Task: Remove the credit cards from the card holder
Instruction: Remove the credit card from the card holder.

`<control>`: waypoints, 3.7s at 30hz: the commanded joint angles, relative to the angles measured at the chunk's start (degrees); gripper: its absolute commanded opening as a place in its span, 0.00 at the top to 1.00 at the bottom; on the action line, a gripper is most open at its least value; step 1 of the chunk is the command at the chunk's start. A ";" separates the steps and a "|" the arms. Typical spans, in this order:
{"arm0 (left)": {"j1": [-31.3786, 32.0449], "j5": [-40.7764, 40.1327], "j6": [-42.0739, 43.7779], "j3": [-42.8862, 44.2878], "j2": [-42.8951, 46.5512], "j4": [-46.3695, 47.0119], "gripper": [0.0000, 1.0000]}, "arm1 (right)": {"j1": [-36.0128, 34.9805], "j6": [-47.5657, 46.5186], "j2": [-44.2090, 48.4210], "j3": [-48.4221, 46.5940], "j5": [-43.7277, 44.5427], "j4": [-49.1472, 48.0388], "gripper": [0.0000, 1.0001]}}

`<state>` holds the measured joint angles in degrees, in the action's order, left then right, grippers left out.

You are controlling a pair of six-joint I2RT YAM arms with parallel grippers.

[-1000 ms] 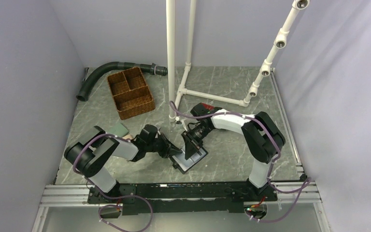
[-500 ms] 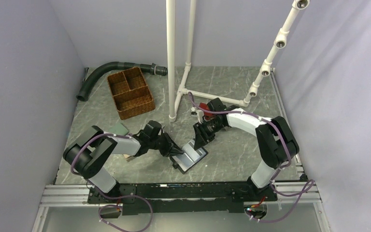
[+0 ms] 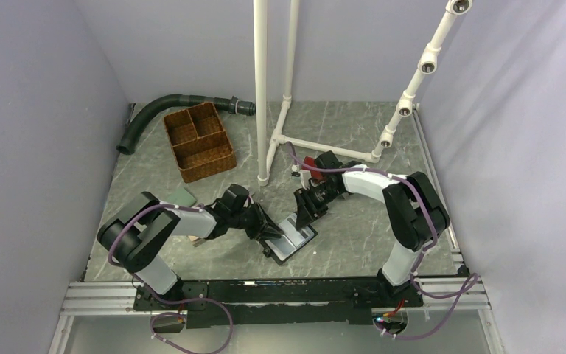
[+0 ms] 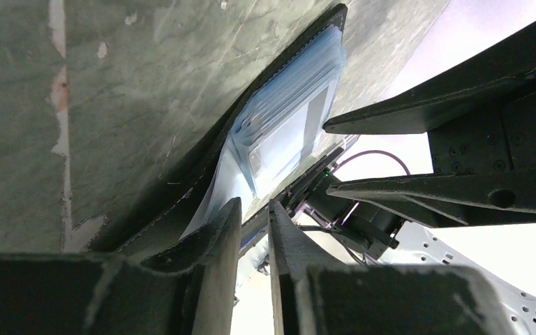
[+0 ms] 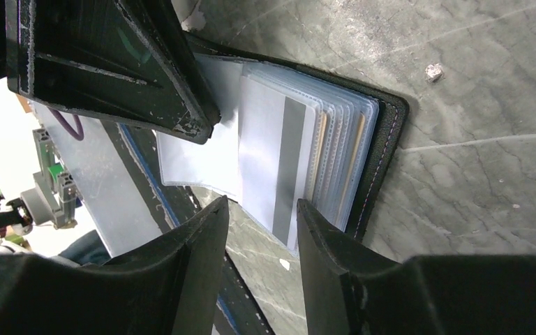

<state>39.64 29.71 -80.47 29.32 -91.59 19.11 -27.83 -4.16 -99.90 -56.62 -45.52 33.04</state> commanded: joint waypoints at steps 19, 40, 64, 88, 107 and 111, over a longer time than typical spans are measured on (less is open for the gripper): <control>1.25 -3.38 -3.92 -1.10 -4.12 9.53 0.70 | -3.19 3.32 -0.48 1.75 5.21 -2.89 0.81; 1.94 -7.33 -4.52 0.52 -6.98 11.53 0.92 | -3.13 6.97 -2.13 2.31 0.16 -4.05 0.88; 2.02 -6.42 39.48 7.02 10.07 -12.74 1.00 | 6.40 -18.62 9.78 -1.20 -10.80 6.24 0.22; 11.95 -8.76 60.97 9.45 16.89 -14.00 1.00 | 1.01 -41.25 4.91 -2.53 -14.50 8.73 0.12; 12.64 -11.92 61.42 4.21 23.66 -14.47 1.00 | 0.69 -48.36 7.15 0.85 -17.87 12.90 1.00; 12.65 -11.04 61.26 3.61 24.62 -15.41 1.00 | 0.72 -46.90 7.13 0.94 -16.70 12.78 1.00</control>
<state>52.16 17.32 -20.38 33.36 -69.08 2.28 -27.38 -49.98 -94.78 -55.75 -60.99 45.45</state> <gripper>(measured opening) 0.010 0.137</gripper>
